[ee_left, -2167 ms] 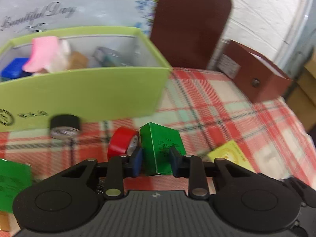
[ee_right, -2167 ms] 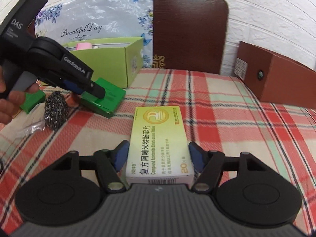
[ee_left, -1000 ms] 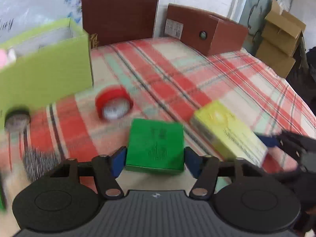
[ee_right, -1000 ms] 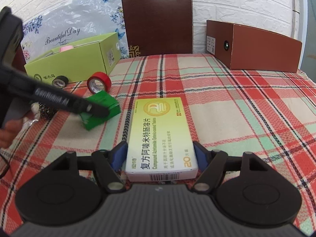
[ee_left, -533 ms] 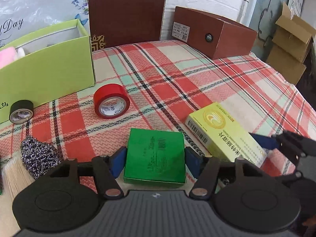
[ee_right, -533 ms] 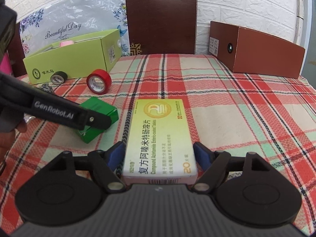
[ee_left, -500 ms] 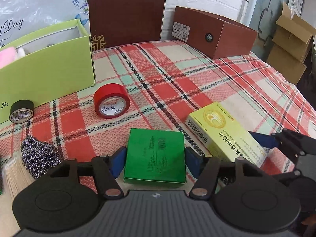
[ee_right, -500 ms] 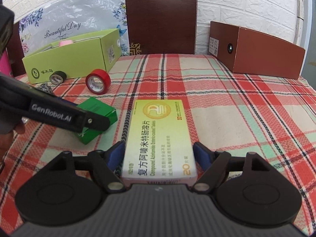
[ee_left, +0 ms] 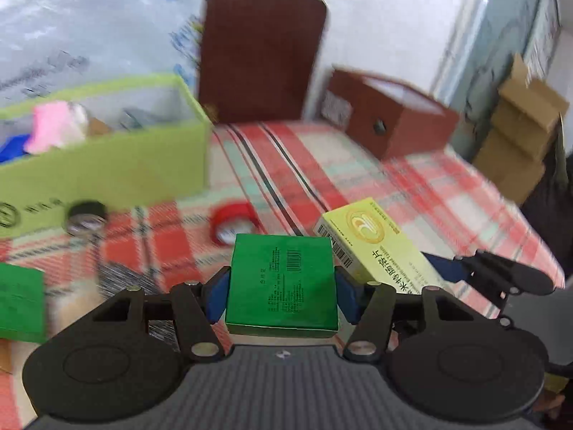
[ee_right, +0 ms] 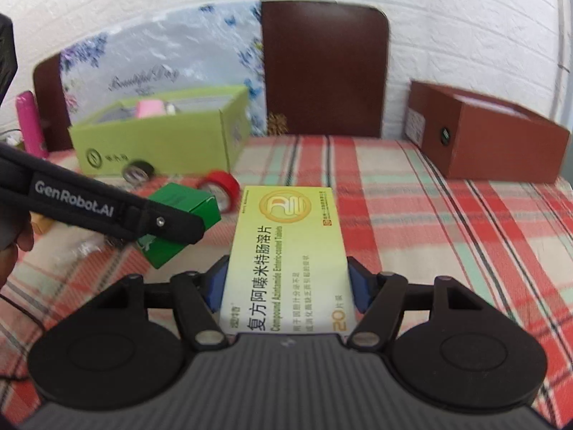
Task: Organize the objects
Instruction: 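Grasp the green box with the left tool while the right grasps the yellow medicine box, then lower green box and yellow medicine box into the lime-green box, open both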
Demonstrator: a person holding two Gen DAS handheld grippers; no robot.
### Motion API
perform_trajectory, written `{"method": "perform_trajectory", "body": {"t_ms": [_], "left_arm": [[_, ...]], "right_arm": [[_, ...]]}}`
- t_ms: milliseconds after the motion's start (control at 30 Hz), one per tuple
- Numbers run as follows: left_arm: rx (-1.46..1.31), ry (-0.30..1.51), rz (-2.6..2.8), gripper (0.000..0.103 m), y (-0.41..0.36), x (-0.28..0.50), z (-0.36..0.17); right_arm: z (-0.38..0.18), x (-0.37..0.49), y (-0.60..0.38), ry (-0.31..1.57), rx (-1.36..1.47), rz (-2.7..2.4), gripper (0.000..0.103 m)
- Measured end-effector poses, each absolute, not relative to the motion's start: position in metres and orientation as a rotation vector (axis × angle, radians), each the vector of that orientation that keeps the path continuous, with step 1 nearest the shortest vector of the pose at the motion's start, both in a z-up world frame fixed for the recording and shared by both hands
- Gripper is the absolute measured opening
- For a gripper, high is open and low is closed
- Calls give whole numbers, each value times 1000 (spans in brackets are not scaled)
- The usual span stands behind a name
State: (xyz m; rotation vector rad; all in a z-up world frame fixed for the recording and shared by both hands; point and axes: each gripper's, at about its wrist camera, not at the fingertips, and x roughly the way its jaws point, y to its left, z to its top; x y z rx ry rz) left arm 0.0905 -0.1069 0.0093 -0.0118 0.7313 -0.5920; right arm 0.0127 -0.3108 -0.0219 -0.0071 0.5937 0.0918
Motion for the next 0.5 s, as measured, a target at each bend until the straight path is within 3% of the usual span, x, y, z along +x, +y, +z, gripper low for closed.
{"method": "perform_trajectory", "body": {"t_ms": [500], "left_arm": [[-182, 568, -293, 62, -3, 161, 72]], "right_arm": [[52, 130, -230, 434, -29, 270, 65]]}}
